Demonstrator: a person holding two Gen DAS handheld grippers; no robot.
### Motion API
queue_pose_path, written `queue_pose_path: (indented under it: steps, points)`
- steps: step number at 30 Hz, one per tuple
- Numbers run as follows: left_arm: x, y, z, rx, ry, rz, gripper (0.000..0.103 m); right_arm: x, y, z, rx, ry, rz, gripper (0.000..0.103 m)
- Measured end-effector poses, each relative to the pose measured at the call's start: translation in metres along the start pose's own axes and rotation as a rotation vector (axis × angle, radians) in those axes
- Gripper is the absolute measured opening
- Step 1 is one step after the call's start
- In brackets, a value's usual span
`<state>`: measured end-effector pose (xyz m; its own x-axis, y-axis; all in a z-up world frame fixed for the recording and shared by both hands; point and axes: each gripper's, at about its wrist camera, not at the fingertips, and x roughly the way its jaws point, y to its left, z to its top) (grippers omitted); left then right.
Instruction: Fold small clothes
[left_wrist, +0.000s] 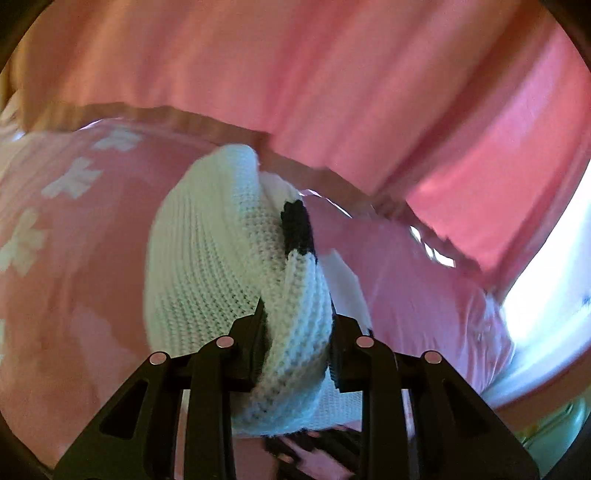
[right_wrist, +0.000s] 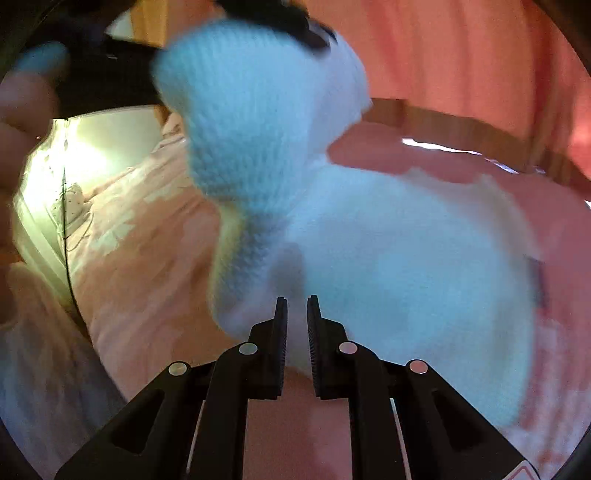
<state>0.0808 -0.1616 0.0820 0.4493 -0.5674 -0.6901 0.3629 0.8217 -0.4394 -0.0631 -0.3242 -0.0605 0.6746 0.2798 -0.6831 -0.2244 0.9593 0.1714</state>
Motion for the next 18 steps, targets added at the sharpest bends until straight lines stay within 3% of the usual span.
queue_pose_path:
  steps: [4,8,11,13,15,17,18]
  points:
    - [0.047,-0.028,-0.026,0.079,0.113,0.01,0.026,-0.054,-0.061,-0.033,0.177,-0.065,-0.086,0.013]
    - [0.091,-0.041,-0.065,0.178,0.196,0.115,0.032,-0.094,-0.112,-0.043,0.307,-0.133,-0.178,0.023]
    - [0.078,-0.052,-0.08,0.269,0.135,0.156,0.042,-0.115,-0.133,-0.027,0.34,-0.186,-0.185,0.025]
    - [0.047,-0.05,-0.082,0.275,0.082,0.134,0.068,-0.123,-0.133,-0.013,0.316,-0.208,-0.159,0.047]
    - [0.01,-0.04,-0.08,0.242,0.006,0.11,0.087,-0.118,-0.127,0.005,0.241,-0.18,-0.131,0.063]
    - [-0.013,-0.029,-0.079,0.216,-0.059,0.116,0.09,-0.105,-0.118,0.02,0.181,-0.141,-0.091,0.066]
    - [-0.023,-0.015,-0.079,0.191,-0.093,0.161,0.091,-0.094,-0.115,0.027,0.169,-0.112,-0.056,0.07]
